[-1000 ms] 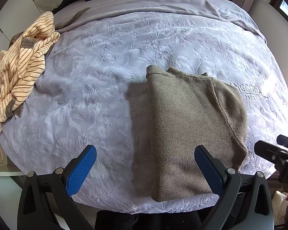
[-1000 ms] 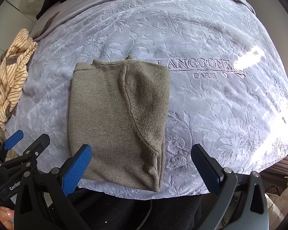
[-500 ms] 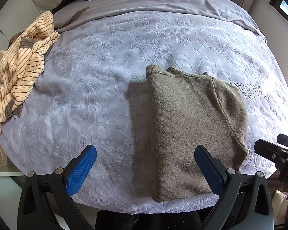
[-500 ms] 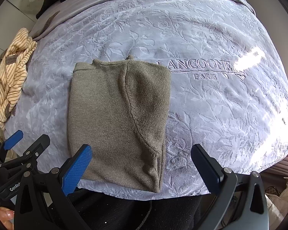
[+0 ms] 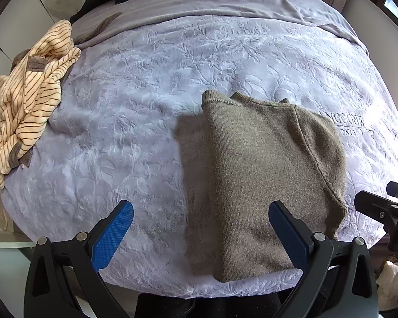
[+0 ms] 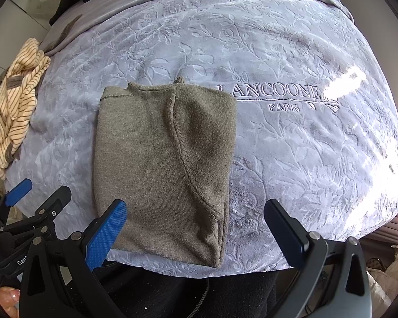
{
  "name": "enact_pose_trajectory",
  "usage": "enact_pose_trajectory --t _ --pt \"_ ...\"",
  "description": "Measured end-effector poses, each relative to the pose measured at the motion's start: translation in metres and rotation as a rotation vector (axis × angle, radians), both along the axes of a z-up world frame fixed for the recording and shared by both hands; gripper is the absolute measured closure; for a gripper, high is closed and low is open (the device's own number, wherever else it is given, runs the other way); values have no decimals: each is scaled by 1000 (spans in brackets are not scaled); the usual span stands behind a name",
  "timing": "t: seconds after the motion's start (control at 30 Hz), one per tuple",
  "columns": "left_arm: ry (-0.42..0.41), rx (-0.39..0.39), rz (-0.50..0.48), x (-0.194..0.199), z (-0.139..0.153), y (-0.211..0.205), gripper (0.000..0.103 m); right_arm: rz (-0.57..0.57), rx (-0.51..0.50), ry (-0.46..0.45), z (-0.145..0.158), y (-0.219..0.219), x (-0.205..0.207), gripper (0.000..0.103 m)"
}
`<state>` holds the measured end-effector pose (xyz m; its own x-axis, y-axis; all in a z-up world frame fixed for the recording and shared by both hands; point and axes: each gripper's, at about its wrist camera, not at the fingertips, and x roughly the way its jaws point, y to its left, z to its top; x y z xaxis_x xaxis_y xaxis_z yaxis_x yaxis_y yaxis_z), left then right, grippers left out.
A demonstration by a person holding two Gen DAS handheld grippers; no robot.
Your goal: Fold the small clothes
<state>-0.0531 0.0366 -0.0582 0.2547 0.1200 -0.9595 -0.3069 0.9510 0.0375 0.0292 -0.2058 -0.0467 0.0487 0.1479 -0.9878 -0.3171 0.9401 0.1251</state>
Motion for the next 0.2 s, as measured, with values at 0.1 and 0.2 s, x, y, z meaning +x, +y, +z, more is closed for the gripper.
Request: enact_pose_trajectory --t 0.1,0.2 --pt "-14 8 -12 -1 1 -1 1 2 -1 0 -1 0 2 0" --pt "-18 4 -24 -1 2 -2 1 2 -1 0 0 0 2 0"
